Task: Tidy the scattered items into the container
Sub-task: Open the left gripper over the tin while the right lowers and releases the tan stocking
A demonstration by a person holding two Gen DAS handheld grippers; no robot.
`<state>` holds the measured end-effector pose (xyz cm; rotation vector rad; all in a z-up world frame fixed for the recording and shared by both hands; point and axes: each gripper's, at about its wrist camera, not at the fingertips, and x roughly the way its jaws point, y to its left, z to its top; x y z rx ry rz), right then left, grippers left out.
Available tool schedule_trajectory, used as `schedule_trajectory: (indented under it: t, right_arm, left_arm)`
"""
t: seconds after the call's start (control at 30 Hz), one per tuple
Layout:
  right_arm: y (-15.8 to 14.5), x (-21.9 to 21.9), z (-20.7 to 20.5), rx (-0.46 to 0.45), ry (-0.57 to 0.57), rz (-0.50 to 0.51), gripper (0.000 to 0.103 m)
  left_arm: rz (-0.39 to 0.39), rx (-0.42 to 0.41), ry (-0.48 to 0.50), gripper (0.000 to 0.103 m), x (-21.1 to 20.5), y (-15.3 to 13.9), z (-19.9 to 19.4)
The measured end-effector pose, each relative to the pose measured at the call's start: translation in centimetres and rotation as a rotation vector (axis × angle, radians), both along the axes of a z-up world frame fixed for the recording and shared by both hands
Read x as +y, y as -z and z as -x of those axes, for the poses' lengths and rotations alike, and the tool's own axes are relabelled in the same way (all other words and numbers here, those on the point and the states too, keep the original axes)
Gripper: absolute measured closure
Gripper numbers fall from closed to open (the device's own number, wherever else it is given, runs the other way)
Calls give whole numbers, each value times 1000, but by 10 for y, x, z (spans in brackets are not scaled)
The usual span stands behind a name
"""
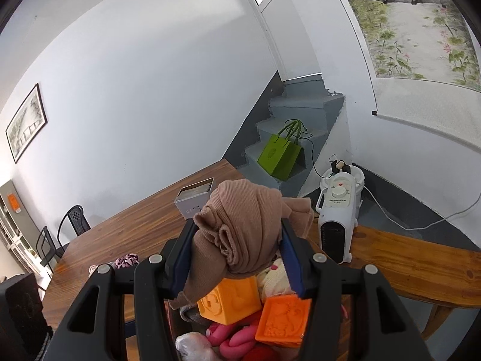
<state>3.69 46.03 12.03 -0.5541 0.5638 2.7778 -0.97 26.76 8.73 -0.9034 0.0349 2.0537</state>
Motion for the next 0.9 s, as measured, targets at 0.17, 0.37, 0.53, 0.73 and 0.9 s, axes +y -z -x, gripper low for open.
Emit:
schedule_trajectory:
  t: [0.17,0.37,0.53,0.73,0.9]
  right_arm:
    - [2,-11,33,-50,-43,-16,45]
    - [13,-14,64,-92,-53,16,34]
    - [21,-14,65,-91,-33,53,33]
    - [16,-21,54,-69,-8,44,33]
    - [12,-34,49,-43,-8,30,32]
  left_arm:
    - [-25,10,-71,21,-29,-6,18]
    - [-41,19,-158,21,-59,-12,37]
    - [-46,34,-233,21,-86,-17,51]
    - [-54,66,-363,17,-131,-26,70]
    - [-8,130,-501,6,-170,-31,82]
